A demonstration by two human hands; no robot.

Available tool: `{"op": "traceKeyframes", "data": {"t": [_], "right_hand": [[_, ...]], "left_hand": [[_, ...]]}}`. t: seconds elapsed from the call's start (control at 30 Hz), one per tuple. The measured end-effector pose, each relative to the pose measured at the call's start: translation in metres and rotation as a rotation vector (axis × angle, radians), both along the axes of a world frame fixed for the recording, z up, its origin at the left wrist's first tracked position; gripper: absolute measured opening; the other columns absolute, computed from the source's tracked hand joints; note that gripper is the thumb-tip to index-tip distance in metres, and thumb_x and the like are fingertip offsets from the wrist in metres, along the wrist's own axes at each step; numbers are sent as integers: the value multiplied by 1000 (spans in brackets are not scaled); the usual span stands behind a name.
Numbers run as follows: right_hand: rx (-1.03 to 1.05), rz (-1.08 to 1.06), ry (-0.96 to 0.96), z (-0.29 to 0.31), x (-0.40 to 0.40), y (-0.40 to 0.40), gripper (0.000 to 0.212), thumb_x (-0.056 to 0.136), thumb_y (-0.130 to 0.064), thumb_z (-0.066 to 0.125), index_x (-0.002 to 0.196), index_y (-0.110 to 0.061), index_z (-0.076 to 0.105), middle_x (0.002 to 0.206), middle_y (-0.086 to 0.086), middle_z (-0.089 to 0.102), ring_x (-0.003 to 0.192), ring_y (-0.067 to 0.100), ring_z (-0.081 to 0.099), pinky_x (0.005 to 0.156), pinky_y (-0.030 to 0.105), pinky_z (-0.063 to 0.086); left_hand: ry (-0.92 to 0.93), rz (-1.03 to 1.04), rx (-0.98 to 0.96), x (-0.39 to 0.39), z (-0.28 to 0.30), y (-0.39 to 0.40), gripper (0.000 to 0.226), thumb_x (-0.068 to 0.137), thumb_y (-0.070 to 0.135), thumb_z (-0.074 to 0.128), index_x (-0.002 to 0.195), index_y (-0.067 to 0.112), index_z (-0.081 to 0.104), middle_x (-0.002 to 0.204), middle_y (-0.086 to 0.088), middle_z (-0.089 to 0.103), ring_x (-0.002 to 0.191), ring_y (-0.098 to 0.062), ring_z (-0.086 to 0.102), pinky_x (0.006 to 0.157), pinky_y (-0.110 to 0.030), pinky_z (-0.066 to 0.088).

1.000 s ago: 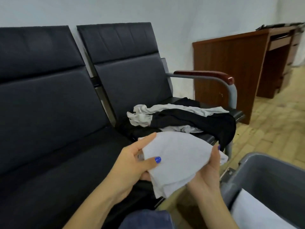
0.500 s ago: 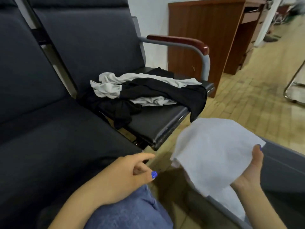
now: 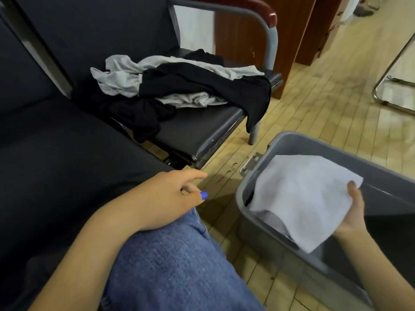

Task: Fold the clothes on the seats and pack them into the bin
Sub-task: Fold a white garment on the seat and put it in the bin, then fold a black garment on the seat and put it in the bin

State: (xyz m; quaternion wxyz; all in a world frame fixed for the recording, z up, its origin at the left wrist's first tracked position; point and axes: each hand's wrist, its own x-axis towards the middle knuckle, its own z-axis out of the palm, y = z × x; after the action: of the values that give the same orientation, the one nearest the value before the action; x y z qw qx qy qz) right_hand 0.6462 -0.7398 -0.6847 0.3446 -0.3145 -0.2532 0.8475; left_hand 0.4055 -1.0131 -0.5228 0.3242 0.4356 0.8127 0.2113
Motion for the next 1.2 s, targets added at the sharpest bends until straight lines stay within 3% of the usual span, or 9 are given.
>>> {"op": "traceKeyframes", "data": {"t": [0.13,0.3,0.47,0.6,0.73,0.9,1.0,1.1,1.2], "right_hand": [[-75,323,-289,-29,5,4,51,46,-19,90,94,-8,76,97,14,72,84,31,71,65,43,60],[-7,288,-838,-56,4,7,35,83,9,57,116,-1,52,105,22,62,91,38,61,52,40,57],[105,348,-991,-59,2,10,64,78,3,70,133,-7,39,119,20,56,102,41,58,66,47,54],[22,425,-980,-43,4,-1,97,37,-4,92,122,-9,45,108,20,60,95,40,61,51,44,57],[-7,521,-1098,-35,5,-10,95,67,14,74,138,-19,20,105,23,49,81,38,56,44,35,54],[327,667,-1474,-29,9,-19,122,77,5,69,147,-30,-25,137,29,41,97,35,62,79,43,55],[903,687,-1733,1,-15,-22,93,88,-29,63,152,-19,-3,147,16,37,115,27,56,91,38,52],[1184,570,-1545,53,-67,-36,70,93,-32,57,150,-19,18,136,9,53,114,24,59,87,36,51],[1400,501,-1271,98,-130,-49,60,95,-27,53,148,-22,24,114,5,64,79,17,65,65,32,51]], "left_hand": [[-6,22,-6,0,1,0,46,94,33,54,137,42,41,107,24,62,98,1,59,95,-23,46],[-24,42,-16,1,1,-1,47,93,35,54,137,43,41,105,25,63,98,0,59,93,-19,45],[-39,50,-17,2,3,-1,44,92,35,55,133,44,43,104,26,63,103,3,56,98,-21,42],[-47,51,-11,2,4,-2,43,93,35,55,134,42,44,103,25,63,104,4,54,91,-14,39],[-36,36,-7,2,4,-3,43,93,35,55,135,39,45,102,23,63,102,2,56,97,-21,41],[-1,78,80,4,-2,-1,32,93,30,57,124,36,56,90,16,65,76,5,56,83,-20,47],[117,195,260,-3,1,-9,19,90,23,59,96,41,64,76,13,67,59,-2,57,71,-32,55],[161,377,372,-25,10,-32,25,88,17,60,77,39,64,71,20,68,61,-5,63,68,-31,55],[102,495,364,-52,21,-62,25,89,11,57,79,32,66,71,13,71,58,-5,65,58,-19,49]]}}
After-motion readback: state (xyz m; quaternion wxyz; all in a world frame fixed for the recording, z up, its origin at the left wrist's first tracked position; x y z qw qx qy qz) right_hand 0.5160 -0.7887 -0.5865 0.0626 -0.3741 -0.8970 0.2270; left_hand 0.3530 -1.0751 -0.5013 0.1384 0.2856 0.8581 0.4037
